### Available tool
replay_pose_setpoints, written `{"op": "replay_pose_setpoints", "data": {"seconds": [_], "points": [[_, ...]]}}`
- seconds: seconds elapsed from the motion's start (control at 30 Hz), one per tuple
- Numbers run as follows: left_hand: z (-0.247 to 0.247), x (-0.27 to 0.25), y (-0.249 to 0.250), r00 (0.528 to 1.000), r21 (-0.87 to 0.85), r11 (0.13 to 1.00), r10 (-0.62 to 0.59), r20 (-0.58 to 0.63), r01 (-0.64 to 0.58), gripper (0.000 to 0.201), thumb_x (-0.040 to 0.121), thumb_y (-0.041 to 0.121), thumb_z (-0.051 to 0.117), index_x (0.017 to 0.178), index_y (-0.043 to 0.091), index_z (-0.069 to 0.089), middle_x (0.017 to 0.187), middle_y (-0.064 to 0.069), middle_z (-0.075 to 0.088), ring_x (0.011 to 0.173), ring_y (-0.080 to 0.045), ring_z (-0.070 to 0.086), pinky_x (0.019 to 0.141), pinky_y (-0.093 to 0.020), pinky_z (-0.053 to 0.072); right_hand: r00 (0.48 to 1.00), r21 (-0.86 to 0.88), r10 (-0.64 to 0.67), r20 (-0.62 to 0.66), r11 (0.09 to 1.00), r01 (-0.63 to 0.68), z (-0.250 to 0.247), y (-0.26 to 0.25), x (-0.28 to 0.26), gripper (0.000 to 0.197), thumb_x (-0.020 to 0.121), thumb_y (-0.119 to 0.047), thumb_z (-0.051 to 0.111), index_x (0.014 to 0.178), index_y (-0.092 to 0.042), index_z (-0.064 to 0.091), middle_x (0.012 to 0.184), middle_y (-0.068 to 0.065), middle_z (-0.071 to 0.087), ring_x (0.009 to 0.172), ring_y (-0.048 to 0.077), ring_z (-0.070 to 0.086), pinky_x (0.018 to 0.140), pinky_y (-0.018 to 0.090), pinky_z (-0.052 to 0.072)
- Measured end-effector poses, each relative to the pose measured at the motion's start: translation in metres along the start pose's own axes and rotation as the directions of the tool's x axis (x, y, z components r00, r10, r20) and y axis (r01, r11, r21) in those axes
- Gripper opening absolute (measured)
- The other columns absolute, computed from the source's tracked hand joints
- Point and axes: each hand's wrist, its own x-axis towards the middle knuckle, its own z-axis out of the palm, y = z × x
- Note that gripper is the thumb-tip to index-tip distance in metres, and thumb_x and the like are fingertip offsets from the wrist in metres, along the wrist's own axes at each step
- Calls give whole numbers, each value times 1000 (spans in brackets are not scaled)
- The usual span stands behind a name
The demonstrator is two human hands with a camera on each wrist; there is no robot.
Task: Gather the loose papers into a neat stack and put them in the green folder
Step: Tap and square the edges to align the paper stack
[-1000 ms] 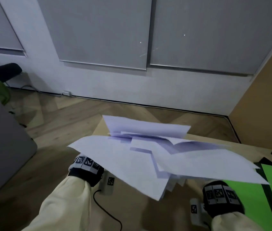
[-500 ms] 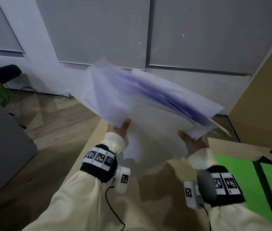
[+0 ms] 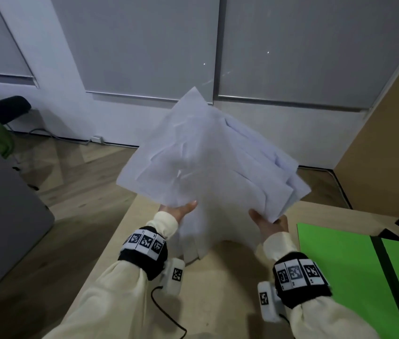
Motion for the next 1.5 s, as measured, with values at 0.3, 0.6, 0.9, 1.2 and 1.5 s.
{"op": "replay_pose_setpoints", "data": {"seconds": [0.3, 0.6, 0.9, 1.2, 1.5], "points": [[-26, 1, 11, 981, 252, 961, 69, 182, -115, 108, 32, 54, 81, 127, 12, 51, 130, -10, 59, 119, -23, 55, 102, -32, 44, 954, -133, -122, 275, 978, 164, -27, -18, 8, 53, 71, -6, 78, 119, -11, 56, 108, 1, 58, 101, 10, 52, 87, 24, 39], [-2, -23, 37, 990, 257, 959, 95, 100, -118, 40, 79, 36, 70, 108, 10, 62, 100, -9, 64, 105, -20, 56, 83, -23, 37, 982, 15, -160, 100, 987, 159, -4, -27, 9, 84, 58, -29, 86, 128, -2, 49, 126, 6, 57, 114, 15, 54, 88, 7, 41], [15, -29, 37, 987, 40, 987, 156, -29, -155, 68, 70, 26, 79, 129, 7, 51, 130, -7, 58, 120, -18, 55, 96, -19, 38, 992, -24, -103, 69, 994, 105, -6, -28, 13, 74, 64, -35, 81, 124, -2, 56, 122, 11, 63, 114, 19, 58, 84, 17, 43], [16, -23, 69, 984, -496, 854, 179, 2, -154, 107, 48, 68, 77, 133, 10, 50, 134, -10, 56, 124, -27, 54, 109, -34, 36, 998, 3, -56, 19, 998, 56, -16, -31, 19, 71, 70, -13, 80, 132, -3, 47, 131, 11, 57, 113, 13, 53, 88, 16, 37], [11, -57, 91, 969, -473, 846, 211, -128, -247, 159, 12, 102, 32, 143, 11, 33, 149, -15, 37, 138, -31, 36, 118, -44, 27, 991, 30, -126, 35, 992, 125, -12, -36, 8, 56, 74, -9, 76, 126, -9, 52, 123, 4, 56, 119, 13, 49, 101, 24, 35]]}}
